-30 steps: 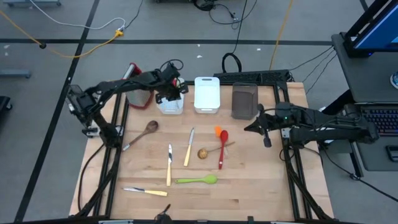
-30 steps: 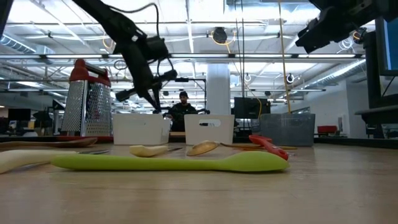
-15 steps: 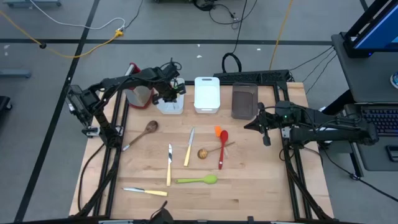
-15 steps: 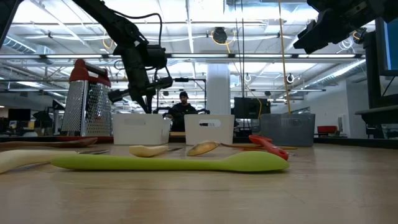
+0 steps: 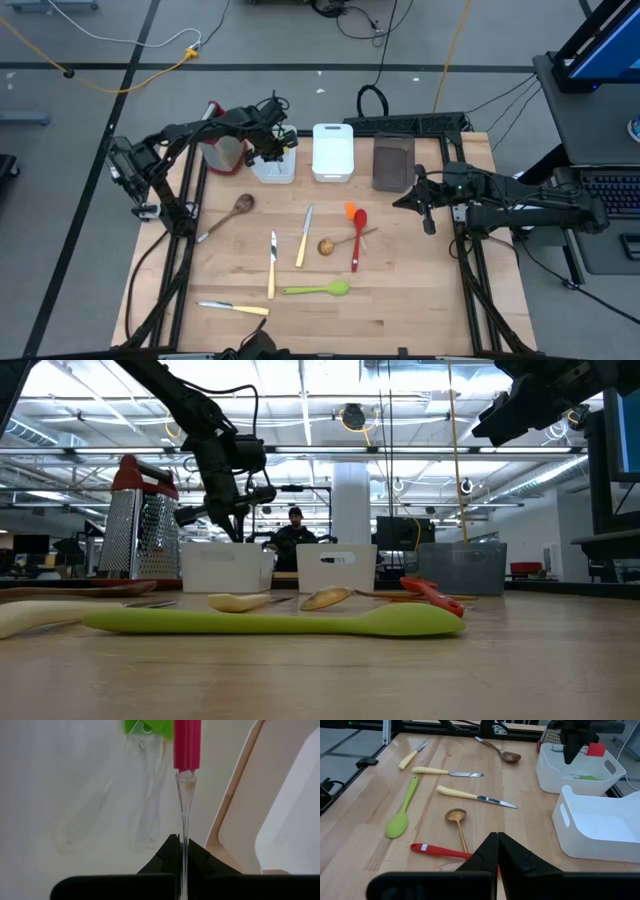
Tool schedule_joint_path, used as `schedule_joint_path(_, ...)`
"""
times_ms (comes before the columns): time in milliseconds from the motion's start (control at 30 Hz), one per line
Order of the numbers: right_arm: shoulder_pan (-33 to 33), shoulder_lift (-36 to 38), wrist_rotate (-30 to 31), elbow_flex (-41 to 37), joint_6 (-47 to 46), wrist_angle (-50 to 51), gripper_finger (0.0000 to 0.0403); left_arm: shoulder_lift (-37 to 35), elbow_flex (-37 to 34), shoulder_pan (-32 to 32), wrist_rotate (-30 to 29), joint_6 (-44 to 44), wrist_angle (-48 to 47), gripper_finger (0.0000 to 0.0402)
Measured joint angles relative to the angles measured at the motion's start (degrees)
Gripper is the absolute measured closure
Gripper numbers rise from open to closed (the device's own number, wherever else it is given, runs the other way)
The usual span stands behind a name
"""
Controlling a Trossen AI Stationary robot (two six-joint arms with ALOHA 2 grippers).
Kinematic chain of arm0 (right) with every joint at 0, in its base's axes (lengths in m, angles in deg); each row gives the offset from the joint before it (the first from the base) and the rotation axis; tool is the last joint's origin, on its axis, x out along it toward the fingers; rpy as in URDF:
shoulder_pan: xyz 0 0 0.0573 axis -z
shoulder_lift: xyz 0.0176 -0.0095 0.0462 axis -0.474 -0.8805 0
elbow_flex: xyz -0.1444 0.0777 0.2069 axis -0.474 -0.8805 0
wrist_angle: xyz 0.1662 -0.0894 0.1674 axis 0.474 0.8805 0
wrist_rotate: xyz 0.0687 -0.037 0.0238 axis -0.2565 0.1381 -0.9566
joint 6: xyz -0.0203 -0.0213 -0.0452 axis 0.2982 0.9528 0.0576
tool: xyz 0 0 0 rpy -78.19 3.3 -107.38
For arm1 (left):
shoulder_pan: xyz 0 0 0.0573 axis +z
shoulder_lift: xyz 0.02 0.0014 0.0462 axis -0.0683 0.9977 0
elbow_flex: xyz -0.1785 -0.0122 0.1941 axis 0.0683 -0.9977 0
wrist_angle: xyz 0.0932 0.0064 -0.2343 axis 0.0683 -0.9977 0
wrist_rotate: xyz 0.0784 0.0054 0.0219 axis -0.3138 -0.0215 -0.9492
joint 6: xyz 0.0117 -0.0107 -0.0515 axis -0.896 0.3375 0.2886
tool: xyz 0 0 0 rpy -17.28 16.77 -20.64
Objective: Pick & Place Kitchen Items
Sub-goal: Put the red spatula into the left white bin, then put the orange spatula into the left white bin
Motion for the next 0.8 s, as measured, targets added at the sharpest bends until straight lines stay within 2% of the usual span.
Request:
schedule_joint_path(267,0.0,0.4,0.0,0.0,-0.5,-0.1,0.0403,0.0,0.0,0.5,-2.6,-0.8,0.5,0.0394)
schedule_joint_path(633,0.0,0.4,0.0,0.0,-1.3,-0.1,0.0403,0.0,0.0,0.6,-6.0,-1.6,3.0,0.0291)
schedule_joint_path(800,0.0,0.4,0.1,0.0,-1.5,-0.1,0.0403,-0.5,-0.1,0.8,-3.2,-2.1,3.0,0.0265)
